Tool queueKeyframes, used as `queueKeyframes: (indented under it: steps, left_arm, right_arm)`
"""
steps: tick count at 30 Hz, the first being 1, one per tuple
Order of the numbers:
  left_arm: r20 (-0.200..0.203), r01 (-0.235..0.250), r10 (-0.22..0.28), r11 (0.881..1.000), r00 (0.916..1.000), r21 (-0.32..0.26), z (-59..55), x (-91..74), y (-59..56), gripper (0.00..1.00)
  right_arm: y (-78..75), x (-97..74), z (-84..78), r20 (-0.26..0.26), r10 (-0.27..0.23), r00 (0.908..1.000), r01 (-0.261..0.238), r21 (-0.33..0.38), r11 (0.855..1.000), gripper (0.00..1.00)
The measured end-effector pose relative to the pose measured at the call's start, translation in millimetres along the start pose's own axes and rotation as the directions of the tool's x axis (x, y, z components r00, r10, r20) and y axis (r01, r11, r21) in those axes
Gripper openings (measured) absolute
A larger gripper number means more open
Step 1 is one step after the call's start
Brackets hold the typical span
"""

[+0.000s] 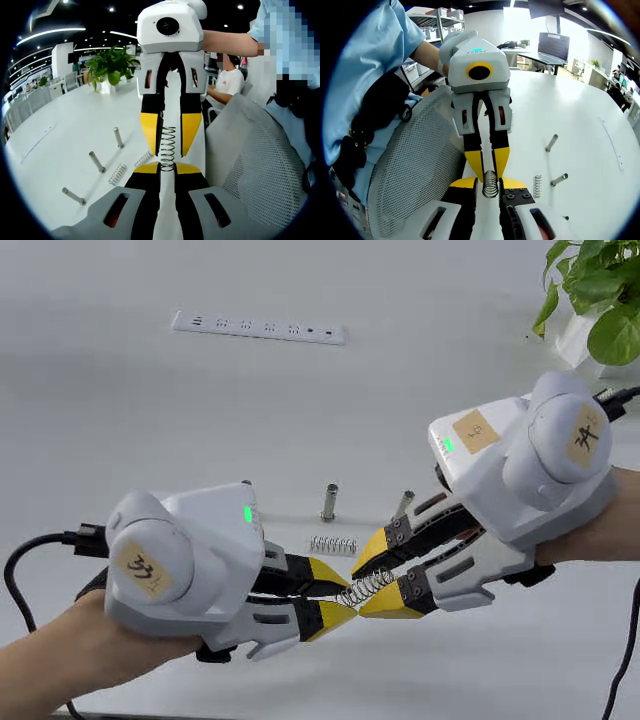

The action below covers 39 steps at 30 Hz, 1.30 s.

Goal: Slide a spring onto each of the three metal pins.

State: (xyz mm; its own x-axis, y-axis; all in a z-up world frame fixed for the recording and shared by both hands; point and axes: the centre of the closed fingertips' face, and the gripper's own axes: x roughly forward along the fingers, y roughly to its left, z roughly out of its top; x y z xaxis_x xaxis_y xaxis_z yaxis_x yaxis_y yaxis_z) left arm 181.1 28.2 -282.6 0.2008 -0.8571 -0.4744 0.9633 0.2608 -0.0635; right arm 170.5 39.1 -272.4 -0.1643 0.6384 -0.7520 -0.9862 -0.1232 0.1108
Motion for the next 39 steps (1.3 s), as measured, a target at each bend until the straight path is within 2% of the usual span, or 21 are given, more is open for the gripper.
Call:
queueKeyframes:
  steps: [9,13,15,22,34,36,39]
  left_arm:
    - [0.004,0.006,-0.006,1.000,1.0000,0.001,0.9,1.0,-2.1,0.07]
    - [0.004,0.005,-0.005,1.000,1.0000,-0.002,1.0,1.1,-2.3,0.07]
    - [0.005,0.004,-0.004,1.000,1.0000,-0.003,0.9,1.0,-2.0,0.07]
    - [-0.001,0.006,-0.006,1.000,1.0000,-0.004,0.1,0.7,-2.4,0.07]
    - [0.008,-0.002,0.002,1.000,1.0000,-0.003,-0.5,0.7,-1.2,0.08]
    - [0.008,-0.006,0.006,1.000,1.0000,-0.012,-2.0,0.8,-0.2,0.09]
    - [0.003,-0.020,0.020,1.000,0.9998,-0.024,-5.7,0.5,2.0,0.17]
  right_arm:
    - [0.3,0.0,-0.4,0.001,0.004,1.0000,-0.004,0.007,1.000,0.08]
    - [-0.1,0.0,0.9,0.004,0.005,1.0000,-0.005,0.017,1.000,0.07]
    - [-1.6,0.2,-0.2,-0.006,-0.005,1.0000,0.005,0.000,1.000,0.07]
    - [0.1,1.5,-0.5,-0.027,0.008,0.9996,-0.007,0.020,1.000,0.07]
    - [-0.2,1.8,-0.1,-0.026,0.009,0.9996,-0.009,0.020,1.000,0.07]
    - [-0.7,2.1,0.4,-0.023,0.009,0.9997,-0.009,0.021,1.000,0.07]
    - [-1.7,2.3,0.3,-0.022,0.009,0.9997,-0.008,0.024,1.000,0.07]
